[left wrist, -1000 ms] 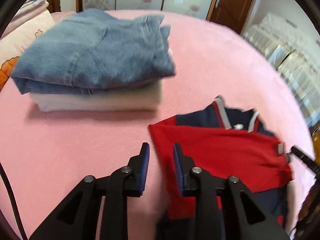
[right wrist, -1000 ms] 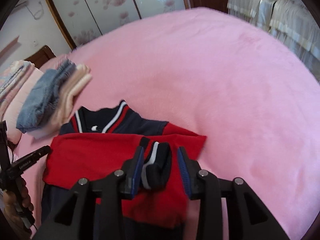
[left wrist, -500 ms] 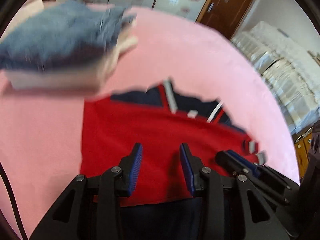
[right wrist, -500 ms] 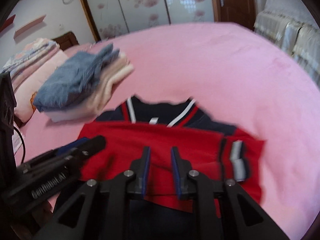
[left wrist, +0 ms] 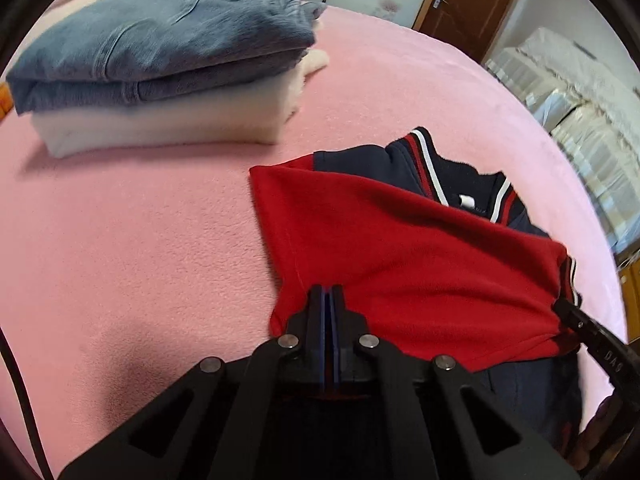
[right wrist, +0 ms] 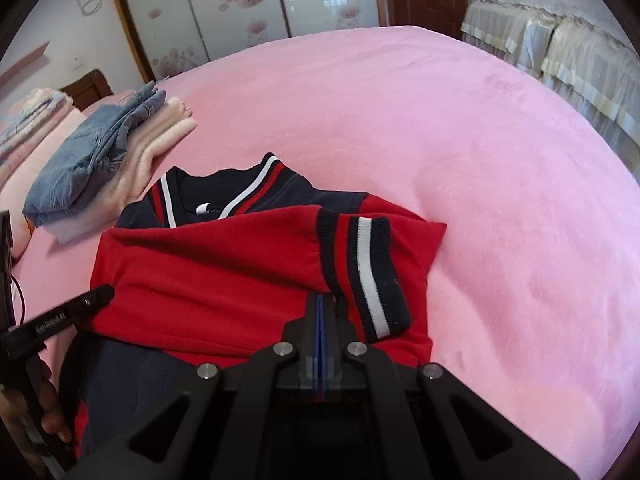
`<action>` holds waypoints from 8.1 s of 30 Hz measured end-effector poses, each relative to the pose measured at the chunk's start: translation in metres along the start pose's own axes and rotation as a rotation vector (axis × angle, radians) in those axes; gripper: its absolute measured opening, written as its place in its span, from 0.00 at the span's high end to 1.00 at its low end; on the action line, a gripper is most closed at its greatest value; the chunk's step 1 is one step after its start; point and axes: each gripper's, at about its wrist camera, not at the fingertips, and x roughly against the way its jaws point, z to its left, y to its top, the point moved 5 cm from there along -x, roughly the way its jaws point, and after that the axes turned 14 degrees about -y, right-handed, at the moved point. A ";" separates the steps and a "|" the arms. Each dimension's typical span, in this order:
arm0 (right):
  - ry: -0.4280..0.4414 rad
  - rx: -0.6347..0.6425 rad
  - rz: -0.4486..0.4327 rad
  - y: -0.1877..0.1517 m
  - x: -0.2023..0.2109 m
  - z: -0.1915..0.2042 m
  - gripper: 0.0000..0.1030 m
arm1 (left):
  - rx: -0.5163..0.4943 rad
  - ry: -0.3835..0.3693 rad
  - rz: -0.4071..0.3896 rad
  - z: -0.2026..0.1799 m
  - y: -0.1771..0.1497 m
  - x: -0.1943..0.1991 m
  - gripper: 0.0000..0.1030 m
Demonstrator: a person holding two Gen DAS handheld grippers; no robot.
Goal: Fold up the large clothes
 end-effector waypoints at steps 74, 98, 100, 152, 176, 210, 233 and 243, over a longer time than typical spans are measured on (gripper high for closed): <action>0.140 0.089 -0.174 -0.117 0.247 -0.022 0.72 | -0.122 0.032 0.010 -0.085 -0.132 0.241 0.29; 0.088 0.007 0.188 -0.195 0.143 -0.071 0.67 | 0.101 -0.012 0.232 0.012 -0.190 0.157 0.29; 0.099 -0.010 0.197 -0.198 0.141 -0.074 0.61 | 0.111 -0.041 0.235 0.016 -0.190 0.157 0.29; 0.225 0.005 0.071 -0.166 0.212 -0.074 0.90 | 0.125 -0.306 0.241 -0.043 -0.181 0.219 0.91; 0.392 -0.214 0.145 -0.031 0.140 -0.083 0.90 | 0.276 -0.365 0.156 -0.024 -0.015 0.138 0.89; 0.187 -0.042 0.081 0.022 0.019 -0.041 0.51 | 0.027 -0.311 0.099 0.007 0.040 0.029 0.49; 0.141 0.035 0.073 0.020 0.003 -0.033 0.60 | -0.009 -0.257 0.110 0.021 0.041 0.011 0.52; 0.061 0.102 -0.004 0.020 0.022 -0.029 0.88 | -0.125 -0.038 -0.004 0.001 0.039 0.043 0.93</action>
